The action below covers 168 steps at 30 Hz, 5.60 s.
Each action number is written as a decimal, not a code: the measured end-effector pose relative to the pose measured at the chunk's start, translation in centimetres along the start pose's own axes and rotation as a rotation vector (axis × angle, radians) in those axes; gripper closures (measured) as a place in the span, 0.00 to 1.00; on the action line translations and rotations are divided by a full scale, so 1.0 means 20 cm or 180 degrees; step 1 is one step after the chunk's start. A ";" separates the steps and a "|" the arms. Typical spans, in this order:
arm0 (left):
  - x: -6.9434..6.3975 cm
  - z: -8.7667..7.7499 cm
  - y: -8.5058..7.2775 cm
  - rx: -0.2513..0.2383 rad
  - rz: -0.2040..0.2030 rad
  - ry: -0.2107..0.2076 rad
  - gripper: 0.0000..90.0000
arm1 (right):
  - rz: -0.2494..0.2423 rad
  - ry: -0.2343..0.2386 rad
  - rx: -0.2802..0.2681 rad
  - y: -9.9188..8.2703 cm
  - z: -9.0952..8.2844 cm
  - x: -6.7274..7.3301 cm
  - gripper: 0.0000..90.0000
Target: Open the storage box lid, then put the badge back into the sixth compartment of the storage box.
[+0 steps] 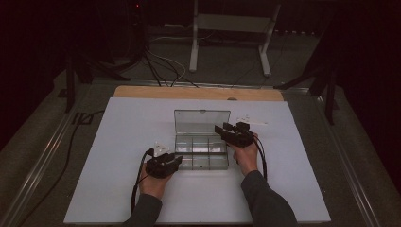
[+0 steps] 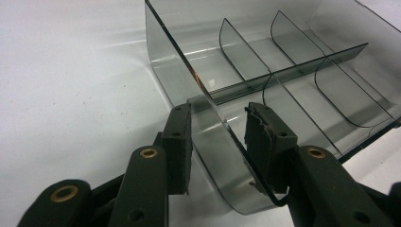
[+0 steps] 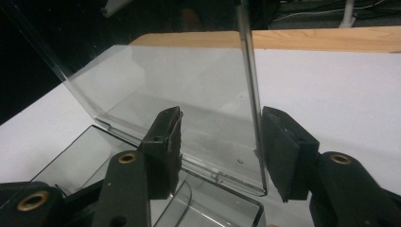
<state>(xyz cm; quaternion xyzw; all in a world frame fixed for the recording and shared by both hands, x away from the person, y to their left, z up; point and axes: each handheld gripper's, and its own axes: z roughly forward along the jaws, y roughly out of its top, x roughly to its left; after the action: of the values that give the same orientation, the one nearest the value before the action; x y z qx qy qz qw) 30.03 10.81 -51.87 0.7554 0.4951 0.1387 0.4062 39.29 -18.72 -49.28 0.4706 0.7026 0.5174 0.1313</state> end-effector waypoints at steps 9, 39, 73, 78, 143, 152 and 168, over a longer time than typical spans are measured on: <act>-0.01 -0.01 0.00 0.0034 0.0037 -0.0023 0.72 | -0.0017 -0.0104 0.0061 0.00 0.00 0.00 0.61; -0.07 -0.04 -0.03 0.0080 0.0015 0.0039 0.73 | 0.0376 -0.0385 0.0556 -0.01 0.07 -0.03 0.55; -0.08 -0.04 -0.03 0.0106 -0.0036 -0.0009 0.68 | 0.0273 -0.0457 0.0475 0.01 0.03 -0.01 0.23; -0.07 -0.05 -0.02 0.0037 -0.0090 -0.0051 0.55 | 0.0176 -0.0419 0.0438 0.03 0.00 0.00 0.15; 0.23 -0.50 -0.10 -0.0758 0.0240 0.0258 0.01 | -0.0479 -0.0509 0.0436 -0.07 -0.56 -0.04 0.00; 0.26 -0.53 -0.11 -0.0821 0.0181 0.0324 0.01 | -0.0430 -0.0513 0.0586 -0.15 -0.62 -0.08 0.00; 0.26 -0.54 -0.11 -0.0851 0.0160 0.0353 0.01 | -0.0232 -0.0442 0.0881 -0.33 -0.74 -0.14 0.08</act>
<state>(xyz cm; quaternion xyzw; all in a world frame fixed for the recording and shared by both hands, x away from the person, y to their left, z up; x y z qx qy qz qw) 24.50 20.92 -47.65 0.6978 0.4748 0.2550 0.4717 27.33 -30.01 -49.30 0.4930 0.7730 0.3767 0.1322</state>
